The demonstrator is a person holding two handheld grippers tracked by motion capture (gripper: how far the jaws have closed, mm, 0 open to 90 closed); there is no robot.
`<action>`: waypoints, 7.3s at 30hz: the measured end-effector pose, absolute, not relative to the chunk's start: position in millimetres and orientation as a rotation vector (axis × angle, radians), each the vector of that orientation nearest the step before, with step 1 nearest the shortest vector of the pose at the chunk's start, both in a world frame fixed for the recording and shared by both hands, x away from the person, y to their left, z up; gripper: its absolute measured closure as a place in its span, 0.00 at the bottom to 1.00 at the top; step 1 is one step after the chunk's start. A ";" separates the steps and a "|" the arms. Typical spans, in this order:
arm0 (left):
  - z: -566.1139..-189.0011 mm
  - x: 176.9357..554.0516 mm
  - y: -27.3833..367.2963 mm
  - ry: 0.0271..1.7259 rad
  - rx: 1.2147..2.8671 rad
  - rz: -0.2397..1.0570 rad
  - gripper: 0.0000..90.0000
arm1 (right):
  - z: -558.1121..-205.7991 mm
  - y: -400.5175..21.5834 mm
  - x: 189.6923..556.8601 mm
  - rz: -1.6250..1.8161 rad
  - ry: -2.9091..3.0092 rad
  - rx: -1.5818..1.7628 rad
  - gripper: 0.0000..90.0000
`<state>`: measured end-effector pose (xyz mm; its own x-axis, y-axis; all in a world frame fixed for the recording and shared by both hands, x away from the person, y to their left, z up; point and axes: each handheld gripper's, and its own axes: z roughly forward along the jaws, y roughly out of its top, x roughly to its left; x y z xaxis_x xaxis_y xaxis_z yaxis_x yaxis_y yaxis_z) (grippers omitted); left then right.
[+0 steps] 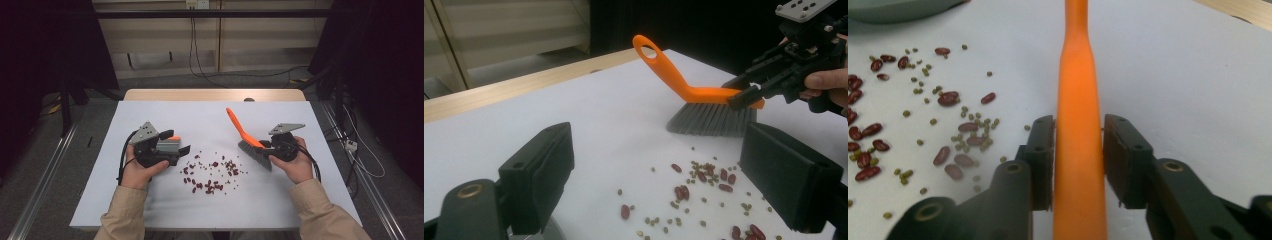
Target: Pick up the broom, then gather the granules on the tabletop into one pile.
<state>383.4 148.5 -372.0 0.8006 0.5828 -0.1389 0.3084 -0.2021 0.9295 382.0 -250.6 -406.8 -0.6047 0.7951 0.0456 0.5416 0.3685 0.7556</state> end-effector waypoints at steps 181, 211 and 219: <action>-403.5 369.1 223.3 0.822 1.800 0.334 0.07 | -430.3 -136.5 383.7 1.333 2.598 0.327 0.78; -403.7 369.6 220.7 0.812 1.811 0.338 0.07 | -400.4 -165.2 365.0 1.560 2.336 0.783 0.79; -403.8 369.5 220.5 0.814 1.819 0.339 0.07 | -405.0 -154.6 355.2 1.637 2.381 0.813 0.79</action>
